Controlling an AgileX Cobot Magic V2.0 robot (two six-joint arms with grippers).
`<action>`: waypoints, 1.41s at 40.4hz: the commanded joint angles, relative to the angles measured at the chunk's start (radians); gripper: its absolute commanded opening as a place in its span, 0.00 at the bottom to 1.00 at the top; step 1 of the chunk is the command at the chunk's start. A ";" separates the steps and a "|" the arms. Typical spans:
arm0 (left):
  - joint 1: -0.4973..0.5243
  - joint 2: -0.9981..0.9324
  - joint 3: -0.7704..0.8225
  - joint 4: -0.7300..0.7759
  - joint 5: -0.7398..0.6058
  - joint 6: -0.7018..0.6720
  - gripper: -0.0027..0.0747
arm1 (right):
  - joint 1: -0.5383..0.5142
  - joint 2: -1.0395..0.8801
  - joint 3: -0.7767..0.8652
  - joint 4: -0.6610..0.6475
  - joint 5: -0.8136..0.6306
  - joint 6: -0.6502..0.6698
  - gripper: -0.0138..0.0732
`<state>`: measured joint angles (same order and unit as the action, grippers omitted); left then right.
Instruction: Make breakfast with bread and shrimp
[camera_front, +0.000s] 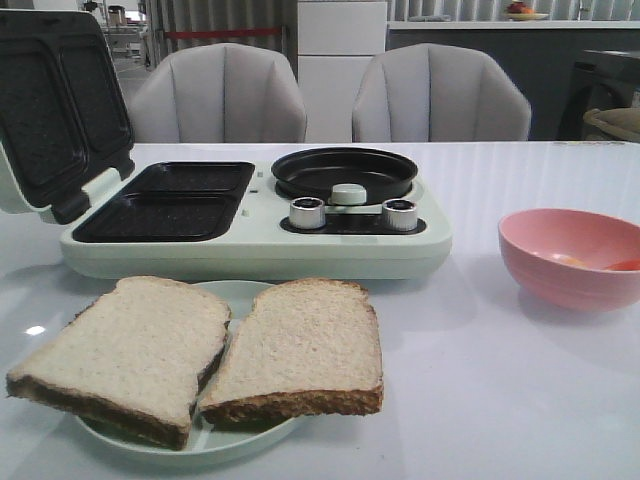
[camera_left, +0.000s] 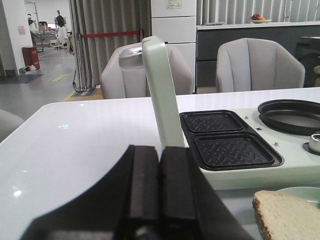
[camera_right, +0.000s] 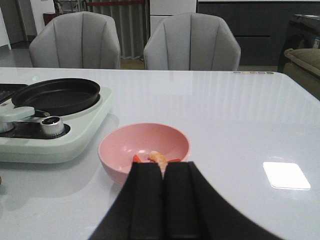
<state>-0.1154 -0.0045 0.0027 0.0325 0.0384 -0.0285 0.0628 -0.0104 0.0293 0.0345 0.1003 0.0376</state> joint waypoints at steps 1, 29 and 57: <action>0.000 -0.022 0.032 -0.001 -0.084 -0.009 0.08 | 0.003 -0.019 -0.003 -0.009 -0.091 0.000 0.12; 0.000 -0.022 0.032 -0.001 -0.090 -0.009 0.08 | 0.003 -0.019 -0.003 -0.009 -0.091 0.000 0.12; -0.004 0.171 -0.483 0.046 0.176 -0.009 0.08 | 0.004 -0.019 -0.003 -0.009 -0.091 0.000 0.12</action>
<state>-0.1154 0.0920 -0.3719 0.0667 0.0980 -0.0285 0.0628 -0.0104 0.0293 0.0345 0.1003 0.0376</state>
